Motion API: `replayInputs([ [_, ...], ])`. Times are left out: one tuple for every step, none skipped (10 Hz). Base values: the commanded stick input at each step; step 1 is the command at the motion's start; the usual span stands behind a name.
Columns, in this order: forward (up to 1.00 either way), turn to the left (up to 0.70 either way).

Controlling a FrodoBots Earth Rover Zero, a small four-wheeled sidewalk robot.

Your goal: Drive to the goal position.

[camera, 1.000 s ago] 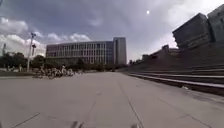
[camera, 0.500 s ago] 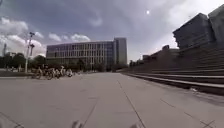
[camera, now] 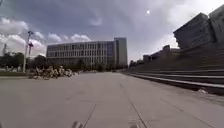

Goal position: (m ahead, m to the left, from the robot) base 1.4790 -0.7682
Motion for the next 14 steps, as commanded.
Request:
replayInputs([
  [0.70,0.00],
  [0.70,0.00],
  [0.70,0.00],
  [0.70,0.00],
  [0.70,0.00],
  [0.70,0.00],
  [0.70,0.00],
  [0.70,0.00],
  [0.70,0.00],
  [0.70,0.00],
  [0.70,0.00],
  [0.70,0.00],
  [0.70,0.00],
  [0.70,0.00],
])
